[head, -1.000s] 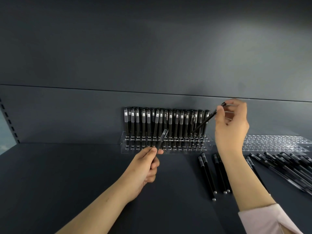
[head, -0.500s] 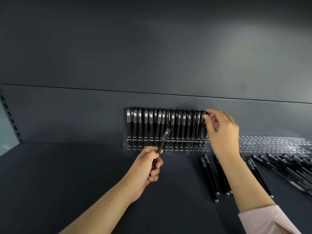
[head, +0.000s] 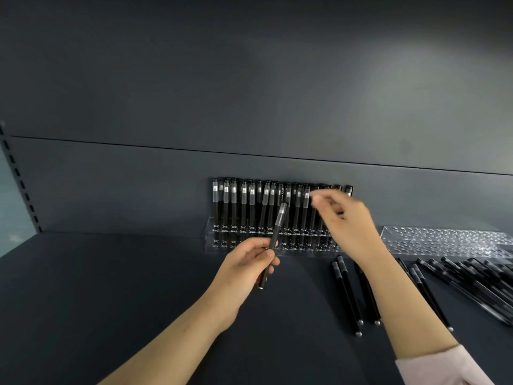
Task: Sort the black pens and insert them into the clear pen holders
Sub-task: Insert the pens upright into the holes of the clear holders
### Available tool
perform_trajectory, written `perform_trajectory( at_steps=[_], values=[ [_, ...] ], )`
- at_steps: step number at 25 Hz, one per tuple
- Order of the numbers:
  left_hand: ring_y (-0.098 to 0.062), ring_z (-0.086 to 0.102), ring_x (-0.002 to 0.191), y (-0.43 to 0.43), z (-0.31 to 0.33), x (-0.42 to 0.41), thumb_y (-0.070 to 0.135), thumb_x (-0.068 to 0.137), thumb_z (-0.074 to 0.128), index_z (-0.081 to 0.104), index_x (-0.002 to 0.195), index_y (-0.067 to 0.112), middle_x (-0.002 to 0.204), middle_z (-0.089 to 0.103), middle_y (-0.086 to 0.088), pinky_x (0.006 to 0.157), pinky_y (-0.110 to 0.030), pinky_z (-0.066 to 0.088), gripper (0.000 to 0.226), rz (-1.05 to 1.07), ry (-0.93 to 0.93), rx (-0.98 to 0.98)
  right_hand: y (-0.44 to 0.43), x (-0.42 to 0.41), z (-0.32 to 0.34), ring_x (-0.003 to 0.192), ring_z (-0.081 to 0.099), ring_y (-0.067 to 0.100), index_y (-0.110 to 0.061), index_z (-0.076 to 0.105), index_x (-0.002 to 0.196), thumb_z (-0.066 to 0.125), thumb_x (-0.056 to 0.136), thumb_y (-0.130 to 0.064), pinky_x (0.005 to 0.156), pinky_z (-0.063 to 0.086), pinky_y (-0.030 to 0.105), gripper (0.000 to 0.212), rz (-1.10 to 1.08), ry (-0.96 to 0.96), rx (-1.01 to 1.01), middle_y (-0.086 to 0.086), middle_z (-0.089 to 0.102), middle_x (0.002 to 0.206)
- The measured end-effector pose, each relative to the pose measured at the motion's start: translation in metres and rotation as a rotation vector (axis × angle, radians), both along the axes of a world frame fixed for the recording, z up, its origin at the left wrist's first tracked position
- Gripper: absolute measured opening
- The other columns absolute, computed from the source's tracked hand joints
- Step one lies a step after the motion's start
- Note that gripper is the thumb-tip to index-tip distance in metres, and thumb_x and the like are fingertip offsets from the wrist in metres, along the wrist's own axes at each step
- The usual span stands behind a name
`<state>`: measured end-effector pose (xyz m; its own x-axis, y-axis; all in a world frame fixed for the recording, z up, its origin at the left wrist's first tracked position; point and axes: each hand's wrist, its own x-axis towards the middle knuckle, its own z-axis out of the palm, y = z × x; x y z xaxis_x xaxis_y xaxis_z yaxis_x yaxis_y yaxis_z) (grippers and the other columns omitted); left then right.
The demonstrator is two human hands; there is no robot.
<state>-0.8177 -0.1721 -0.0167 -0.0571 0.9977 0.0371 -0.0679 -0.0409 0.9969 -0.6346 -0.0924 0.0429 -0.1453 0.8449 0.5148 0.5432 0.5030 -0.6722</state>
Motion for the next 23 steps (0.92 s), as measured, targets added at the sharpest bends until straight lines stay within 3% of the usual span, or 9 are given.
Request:
perform_trajectory(
  at_steps=[2, 5, 9, 11, 15, 21, 23],
  values=[
    [-0.008, 0.065, 0.081, 0.000, -0.001, 0.001, 0.021, 0.095, 0.060, 0.067, 0.107, 0.030, 0.090, 0.074, 0.004, 0.075, -0.024, 0.048, 0.016, -0.003, 0.036, 0.025, -0.009, -0.012, 0.003, 0.086, 0.066, 0.008, -0.027, 0.069, 0.104, 0.060, 0.093, -0.027, 0.076, 0.054, 0.020, 0.014, 0.201, 0.097, -0.212, -0.009, 0.072, 0.093],
    [-0.006, 0.065, 0.086, 0.004, -0.006, 0.004, 0.022, 0.095, 0.061, 0.066, 0.110, 0.031, 0.092, 0.074, 0.008, 0.076, -0.022, 0.050, 0.019, -0.008, 0.129, 0.110, -0.013, -0.021, 0.000, 0.084, 0.068, 0.014, -0.015, 0.066, 0.107, 0.065, 0.090, -0.013, 0.073, 0.056, 0.025, 0.017, 0.306, 0.274, -0.333, 0.005, 0.073, 0.094],
    [-0.007, 0.055, 0.111, 0.027, -0.026, 0.005, 0.033, 0.097, 0.047, 0.063, 0.123, 0.024, 0.114, 0.064, 0.013, 0.099, -0.025, 0.043, 0.032, 0.295, 1.003, 0.618, -0.007, -0.012, 0.007, 0.076, 0.069, 0.015, -0.013, 0.057, 0.106, 0.063, 0.089, -0.002, 0.069, 0.056, 0.025, 0.022, 0.176, 0.478, -0.230, 0.011, 0.072, 0.088],
    [-0.016, 0.051, 0.122, 0.038, -0.032, 0.007, 0.038, 0.096, 0.038, 0.061, 0.127, 0.020, 0.122, 0.061, 0.007, 0.107, -0.035, 0.038, 0.042, 0.359, 1.215, 0.655, 0.000, 0.005, 0.011, 0.075, 0.068, 0.019, -0.018, 0.054, 0.104, 0.062, 0.090, -0.004, 0.070, 0.056, 0.027, 0.021, -0.043, 0.518, -0.018, 0.004, 0.069, 0.088],
    [-0.026, 0.049, 0.125, 0.052, -0.039, 0.005, 0.035, 0.096, 0.051, 0.059, 0.131, 0.016, 0.127, 0.057, -0.002, 0.113, -0.044, 0.034, 0.041, 0.392, 1.328, 0.580, 0.008, 0.033, 0.006, 0.080, 0.065, 0.020, -0.028, 0.053, 0.108, 0.058, 0.094, -0.016, 0.077, 0.051, 0.028, 0.019, -0.358, 0.475, 0.272, -0.001, 0.066, 0.094],
    [-0.025, 0.057, 0.114, 0.053, -0.041, 0.003, 0.029, 0.087, 0.068, 0.064, 0.124, 0.016, 0.120, 0.060, -0.002, 0.106, -0.045, 0.040, 0.040, 0.455, 1.351, 0.654, 0.014, 0.033, -0.002, 0.076, 0.056, 0.012, -0.019, 0.058, 0.111, 0.057, 0.095, -0.014, 0.068, 0.041, 0.006, 0.016, -0.363, 0.350, 0.329, -0.015, 0.057, 0.085],
    [-0.025, 0.057, 0.114, 0.053, -0.042, 0.003, 0.029, 0.087, 0.068, 0.064, 0.124, 0.016, 0.120, 0.061, -0.002, 0.106, -0.045, 0.040, 0.040, 0.458, 1.341, 0.665, 0.014, 0.032, -0.003, 0.076, 0.056, 0.011, -0.018, 0.060, 0.111, 0.058, 0.095, -0.013, 0.068, 0.040, 0.004, 0.017, -0.353, 0.336, 0.333, -0.011, 0.058, 0.086]
  ],
)
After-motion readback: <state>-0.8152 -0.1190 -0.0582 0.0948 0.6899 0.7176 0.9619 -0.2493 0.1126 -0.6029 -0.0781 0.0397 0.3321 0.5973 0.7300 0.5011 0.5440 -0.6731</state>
